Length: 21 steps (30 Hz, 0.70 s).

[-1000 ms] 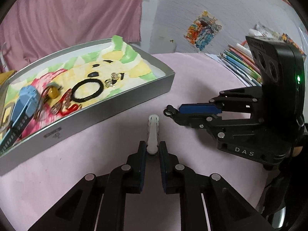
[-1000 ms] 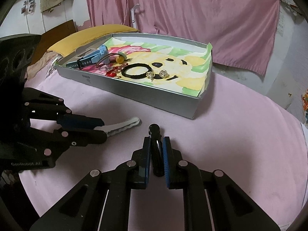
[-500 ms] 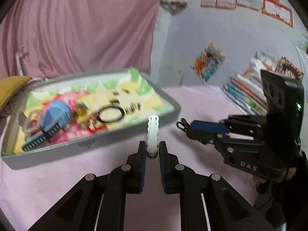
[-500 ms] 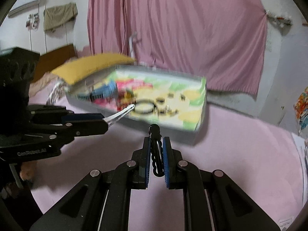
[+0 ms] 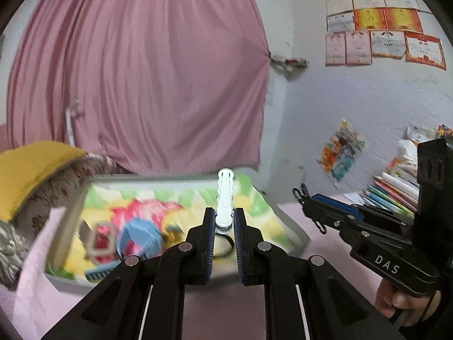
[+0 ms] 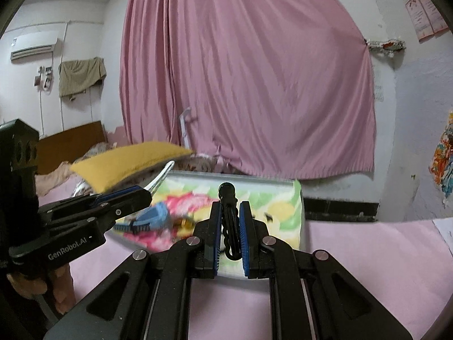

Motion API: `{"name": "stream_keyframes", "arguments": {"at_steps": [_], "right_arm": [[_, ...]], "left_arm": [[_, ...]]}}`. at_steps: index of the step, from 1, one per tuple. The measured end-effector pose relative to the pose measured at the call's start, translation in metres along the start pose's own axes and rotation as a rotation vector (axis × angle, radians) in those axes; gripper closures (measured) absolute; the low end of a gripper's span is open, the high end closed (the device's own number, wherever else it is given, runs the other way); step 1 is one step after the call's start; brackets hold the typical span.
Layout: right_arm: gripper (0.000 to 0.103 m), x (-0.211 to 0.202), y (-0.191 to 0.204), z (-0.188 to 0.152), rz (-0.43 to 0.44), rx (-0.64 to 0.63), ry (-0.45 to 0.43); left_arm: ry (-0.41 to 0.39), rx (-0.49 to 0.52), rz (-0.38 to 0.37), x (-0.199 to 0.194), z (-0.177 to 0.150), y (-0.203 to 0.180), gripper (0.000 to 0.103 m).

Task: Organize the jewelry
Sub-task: 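Lower the white clip into the tray with the left tool while the right tool releases the black clip there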

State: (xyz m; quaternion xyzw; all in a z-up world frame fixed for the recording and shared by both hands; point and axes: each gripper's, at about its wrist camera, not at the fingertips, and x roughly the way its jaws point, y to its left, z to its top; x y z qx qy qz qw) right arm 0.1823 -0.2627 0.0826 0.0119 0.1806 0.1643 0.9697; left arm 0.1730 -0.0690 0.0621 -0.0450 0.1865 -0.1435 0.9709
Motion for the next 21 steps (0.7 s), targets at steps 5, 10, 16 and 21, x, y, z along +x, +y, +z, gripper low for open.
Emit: {"name": "stream_keyframes", "arguments": {"at_steps": [5,10,16,21], "right_arm": [[0.092,0.010,0.004,0.010,-0.018,-0.021,-0.046],[0.092,0.024,0.011,0.018,-0.030,-0.064,-0.078],[0.092,0.042,0.011,0.015,-0.039,-0.055,-0.044],[0.092,0.058,0.007,0.010,-0.044,-0.038,0.021]], "left_arm": [[-0.078,0.013,0.057,0.006,0.008,0.007,0.091],[-0.102,0.028,0.079,0.018,0.013,0.008,0.091],[-0.071,0.005,0.094,0.034,0.011,0.016,0.091],[-0.002,-0.025,0.107,0.047,0.008,0.025,0.091]]}}
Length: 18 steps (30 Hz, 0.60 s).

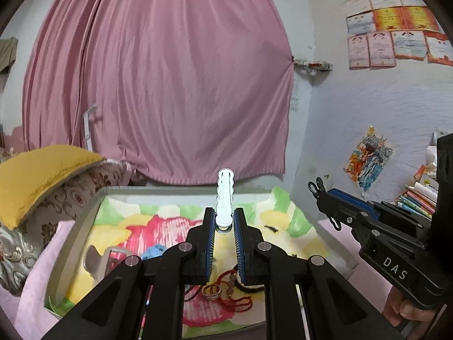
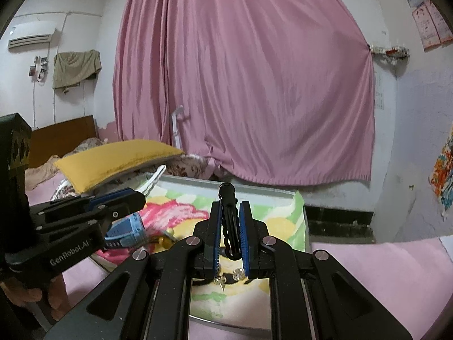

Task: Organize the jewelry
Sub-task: 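Lower the white clip into the tray with the left tool while the right tool releases the black clip there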

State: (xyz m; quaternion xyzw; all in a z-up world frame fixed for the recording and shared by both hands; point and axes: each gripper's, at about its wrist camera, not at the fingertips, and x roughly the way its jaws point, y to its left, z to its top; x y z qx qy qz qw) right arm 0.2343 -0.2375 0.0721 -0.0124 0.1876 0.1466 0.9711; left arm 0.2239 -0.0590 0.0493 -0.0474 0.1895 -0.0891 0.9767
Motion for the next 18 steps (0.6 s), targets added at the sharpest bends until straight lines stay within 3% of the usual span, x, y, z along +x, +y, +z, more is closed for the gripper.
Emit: {"name": "stream_keyframes", "arguments": {"at_steps": [18], "right_arm": [[0.092,0.044,-0.015,-0.020,0.048,0.081,0.274]], "left_arm": [[0.239,-0.023,-0.028,0.032,-0.014,0.007,0.090]]}}
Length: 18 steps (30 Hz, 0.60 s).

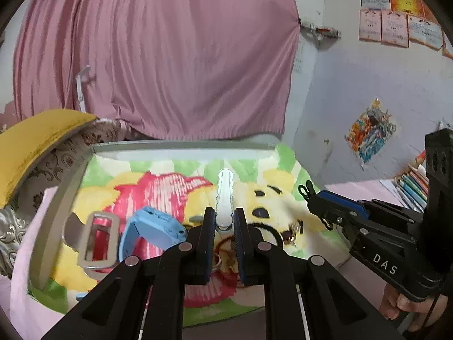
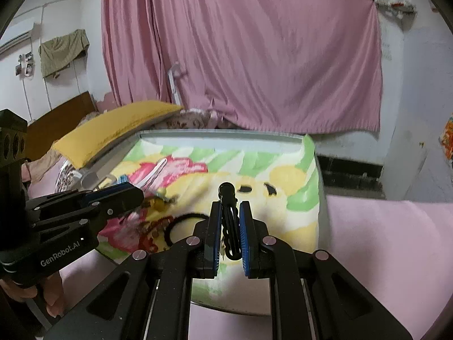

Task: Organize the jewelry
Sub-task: 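Lower the white clip into the tray with the left tool while the right tool releases the black clip there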

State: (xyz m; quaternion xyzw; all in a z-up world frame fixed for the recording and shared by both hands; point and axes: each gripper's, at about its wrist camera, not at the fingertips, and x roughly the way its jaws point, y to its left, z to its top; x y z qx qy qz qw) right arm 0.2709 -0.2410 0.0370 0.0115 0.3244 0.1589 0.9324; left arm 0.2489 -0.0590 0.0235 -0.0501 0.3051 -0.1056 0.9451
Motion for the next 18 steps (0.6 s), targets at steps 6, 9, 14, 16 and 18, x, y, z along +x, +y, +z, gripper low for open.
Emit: {"name": "stream_keyframes", "arguments": {"at_steps": [6,9,14,16,18], "right_arm": [[0.092,0.014,0.002,-0.005,0.025,-0.001,0.069],[0.092,0.021,0.002,-0.006,0.037,0.004,0.099],[0.092,0.028,0.001,-0.008,0.050,0.015,0.134],[0.092,0.030,0.001,-0.008,0.052,0.018,0.143],[0.092,0.032,0.002,-0.008,0.053,0.021,0.150]], "left_arm": [[0.093,-0.008,-0.013,0.013,-0.004,0.002,0.090],[0.137,-0.021,-0.026,0.020,-0.006,0.005,0.090],[0.180,-0.035,-0.035,0.027,-0.009,0.007,0.090],[0.191,-0.039,-0.037,0.028,-0.010,0.007,0.090],[0.194,-0.041,-0.038,0.029,-0.010,0.008,0.090]]}}
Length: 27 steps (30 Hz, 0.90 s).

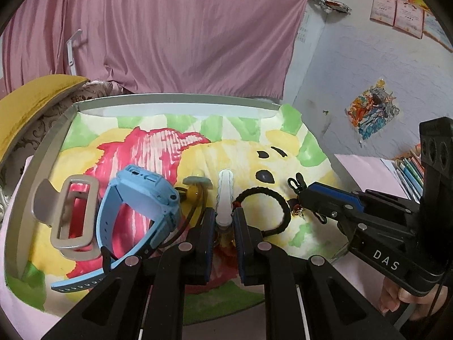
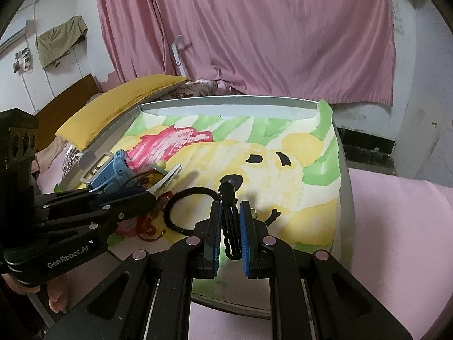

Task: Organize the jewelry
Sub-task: 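Lower the white clip into the tray with the left tool while the right tool releases the black clip there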

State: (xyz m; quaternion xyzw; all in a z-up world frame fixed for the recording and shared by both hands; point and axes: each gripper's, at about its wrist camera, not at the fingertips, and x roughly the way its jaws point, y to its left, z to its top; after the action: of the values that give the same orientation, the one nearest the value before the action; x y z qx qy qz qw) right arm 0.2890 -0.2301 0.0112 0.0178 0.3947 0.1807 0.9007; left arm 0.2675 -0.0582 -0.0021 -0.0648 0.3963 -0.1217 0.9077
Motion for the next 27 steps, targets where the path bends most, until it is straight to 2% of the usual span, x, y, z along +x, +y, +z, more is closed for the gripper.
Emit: {"name": "stream_keyframes", "arguments": {"at_steps": [15,22,27], "right_arm": [[0.092,-0.002,-0.005,-0.001,-0.001,0.020,-0.015],[0.091,-0.011,-0.008,-0.003,-0.013,0.038,-0.066],[0.091,-0.017,-0.008,-0.003,-0.023,0.034,-0.103]], "left_arm": [[0.017,-0.027,-0.023,0.004,0.000,0.005,0.090],[-0.017,-0.016,-0.027,-0.004,-0.001,0.003,0.090],[-0.057,-0.009,-0.027,-0.012,0.000,0.002,0.085]]}}
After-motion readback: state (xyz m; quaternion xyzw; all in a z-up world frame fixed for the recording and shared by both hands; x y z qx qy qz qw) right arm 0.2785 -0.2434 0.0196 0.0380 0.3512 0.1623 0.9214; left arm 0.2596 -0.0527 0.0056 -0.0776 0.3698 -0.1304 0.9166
